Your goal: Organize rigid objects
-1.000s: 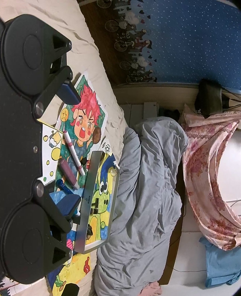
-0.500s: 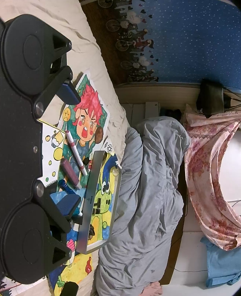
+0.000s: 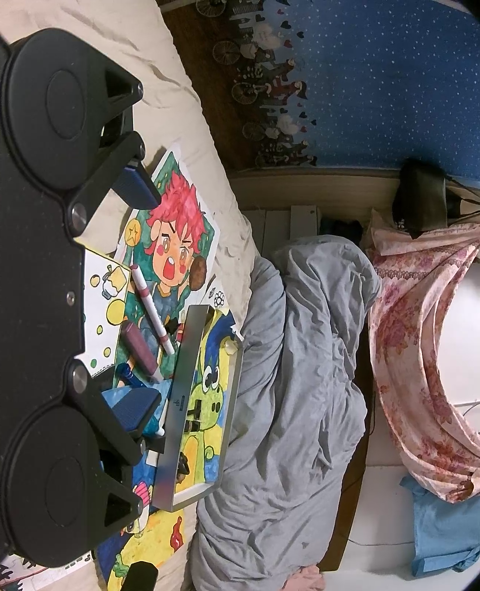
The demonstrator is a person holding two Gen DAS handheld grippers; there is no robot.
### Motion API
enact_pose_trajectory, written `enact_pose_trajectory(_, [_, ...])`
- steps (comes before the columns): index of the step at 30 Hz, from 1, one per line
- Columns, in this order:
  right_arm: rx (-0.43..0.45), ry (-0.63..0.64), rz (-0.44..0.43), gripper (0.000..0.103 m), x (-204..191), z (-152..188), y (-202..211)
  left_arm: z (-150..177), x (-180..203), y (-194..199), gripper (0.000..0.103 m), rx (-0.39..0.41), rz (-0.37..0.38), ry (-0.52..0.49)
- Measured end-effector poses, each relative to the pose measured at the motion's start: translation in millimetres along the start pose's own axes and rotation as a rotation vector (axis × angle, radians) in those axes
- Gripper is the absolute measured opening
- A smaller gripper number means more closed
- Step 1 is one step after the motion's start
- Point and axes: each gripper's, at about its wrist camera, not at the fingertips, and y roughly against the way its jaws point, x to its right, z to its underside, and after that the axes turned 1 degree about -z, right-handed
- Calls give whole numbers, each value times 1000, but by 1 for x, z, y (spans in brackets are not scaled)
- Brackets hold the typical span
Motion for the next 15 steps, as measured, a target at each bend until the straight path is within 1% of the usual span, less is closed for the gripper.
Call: enact_pose_trajectory(15, [-7,8,-19,102,0,-1,-6,1,-2,-3,102,-8,-6,4])
